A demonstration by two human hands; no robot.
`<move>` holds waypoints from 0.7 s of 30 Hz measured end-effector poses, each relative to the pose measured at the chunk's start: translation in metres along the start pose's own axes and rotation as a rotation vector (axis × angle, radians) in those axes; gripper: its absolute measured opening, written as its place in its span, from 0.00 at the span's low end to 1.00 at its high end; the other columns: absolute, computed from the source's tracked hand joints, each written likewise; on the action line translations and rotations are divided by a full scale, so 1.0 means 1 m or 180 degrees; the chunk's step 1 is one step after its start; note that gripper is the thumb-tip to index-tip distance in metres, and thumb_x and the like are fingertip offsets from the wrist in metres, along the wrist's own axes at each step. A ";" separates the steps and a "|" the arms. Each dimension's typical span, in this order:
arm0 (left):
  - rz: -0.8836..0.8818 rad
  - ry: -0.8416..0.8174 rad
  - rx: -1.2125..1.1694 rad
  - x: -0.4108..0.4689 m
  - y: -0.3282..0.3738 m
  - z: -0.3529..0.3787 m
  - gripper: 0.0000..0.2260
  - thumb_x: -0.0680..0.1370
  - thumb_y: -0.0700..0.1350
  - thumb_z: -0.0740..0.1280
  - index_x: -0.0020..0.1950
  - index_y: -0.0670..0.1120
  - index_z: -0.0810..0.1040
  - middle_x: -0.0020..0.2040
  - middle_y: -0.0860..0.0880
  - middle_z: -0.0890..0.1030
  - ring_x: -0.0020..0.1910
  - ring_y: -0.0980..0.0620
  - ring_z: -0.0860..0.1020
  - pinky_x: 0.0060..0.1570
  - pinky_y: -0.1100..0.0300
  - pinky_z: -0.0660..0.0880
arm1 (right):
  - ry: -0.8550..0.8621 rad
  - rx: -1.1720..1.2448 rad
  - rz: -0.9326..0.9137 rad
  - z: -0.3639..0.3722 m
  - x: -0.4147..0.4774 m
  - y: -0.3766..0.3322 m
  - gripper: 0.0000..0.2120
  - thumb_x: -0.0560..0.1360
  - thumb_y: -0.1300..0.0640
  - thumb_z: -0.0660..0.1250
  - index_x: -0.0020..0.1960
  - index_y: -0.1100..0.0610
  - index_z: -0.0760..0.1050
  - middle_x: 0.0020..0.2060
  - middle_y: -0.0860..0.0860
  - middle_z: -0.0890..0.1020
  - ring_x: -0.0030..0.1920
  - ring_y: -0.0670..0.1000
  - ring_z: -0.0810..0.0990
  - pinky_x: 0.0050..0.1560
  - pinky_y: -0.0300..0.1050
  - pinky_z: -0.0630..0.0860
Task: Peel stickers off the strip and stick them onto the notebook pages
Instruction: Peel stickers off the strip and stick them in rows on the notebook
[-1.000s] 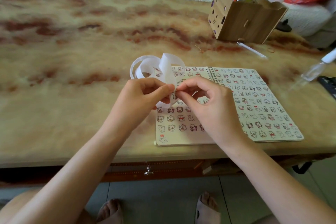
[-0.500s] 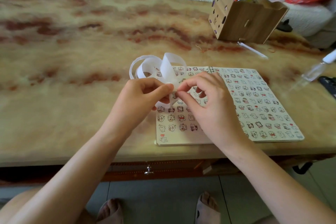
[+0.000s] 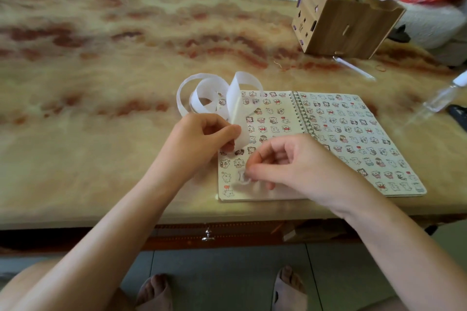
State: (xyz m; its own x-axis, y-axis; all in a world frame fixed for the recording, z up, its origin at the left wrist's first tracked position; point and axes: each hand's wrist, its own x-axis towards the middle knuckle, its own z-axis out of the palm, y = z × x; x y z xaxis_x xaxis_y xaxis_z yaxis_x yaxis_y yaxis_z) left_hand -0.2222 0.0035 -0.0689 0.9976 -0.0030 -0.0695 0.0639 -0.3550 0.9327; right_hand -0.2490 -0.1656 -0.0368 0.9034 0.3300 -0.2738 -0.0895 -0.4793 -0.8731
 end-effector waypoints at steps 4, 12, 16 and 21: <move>0.0012 -0.0012 -0.0022 0.001 -0.001 0.001 0.10 0.75 0.45 0.69 0.34 0.45 0.80 0.30 0.53 0.82 0.27 0.63 0.75 0.31 0.73 0.69 | -0.0024 -0.0185 0.0304 0.005 0.001 0.005 0.04 0.68 0.58 0.76 0.40 0.57 0.83 0.36 0.54 0.85 0.32 0.46 0.78 0.48 0.53 0.80; 0.0014 -0.0031 -0.0010 0.002 -0.002 0.001 0.10 0.75 0.46 0.69 0.34 0.46 0.79 0.30 0.53 0.82 0.28 0.63 0.75 0.32 0.73 0.70 | 0.0049 -0.0269 0.0247 0.007 0.001 0.007 0.05 0.67 0.54 0.76 0.39 0.56 0.84 0.37 0.53 0.85 0.31 0.46 0.76 0.40 0.48 0.74; 0.0006 -0.0028 0.0033 0.002 -0.002 0.001 0.10 0.74 0.46 0.69 0.34 0.46 0.79 0.30 0.53 0.82 0.27 0.64 0.75 0.32 0.73 0.69 | 0.0095 -0.0360 0.0241 0.009 0.001 0.007 0.05 0.67 0.53 0.77 0.39 0.54 0.84 0.36 0.52 0.85 0.32 0.45 0.76 0.41 0.50 0.75; 0.0015 -0.0021 0.0060 0.002 -0.001 0.001 0.09 0.74 0.46 0.69 0.34 0.46 0.80 0.30 0.53 0.82 0.27 0.64 0.75 0.32 0.74 0.69 | 0.0160 -0.0437 0.0245 0.010 0.001 0.007 0.05 0.67 0.53 0.77 0.38 0.54 0.83 0.35 0.51 0.85 0.33 0.45 0.77 0.45 0.54 0.78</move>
State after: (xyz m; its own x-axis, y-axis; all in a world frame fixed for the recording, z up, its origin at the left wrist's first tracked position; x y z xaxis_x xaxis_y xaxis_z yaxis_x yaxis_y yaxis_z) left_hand -0.2207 0.0029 -0.0708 0.9977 -0.0109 -0.0674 0.0585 -0.3726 0.9262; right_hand -0.2531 -0.1603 -0.0473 0.9162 0.2487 -0.3142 -0.1041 -0.6094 -0.7860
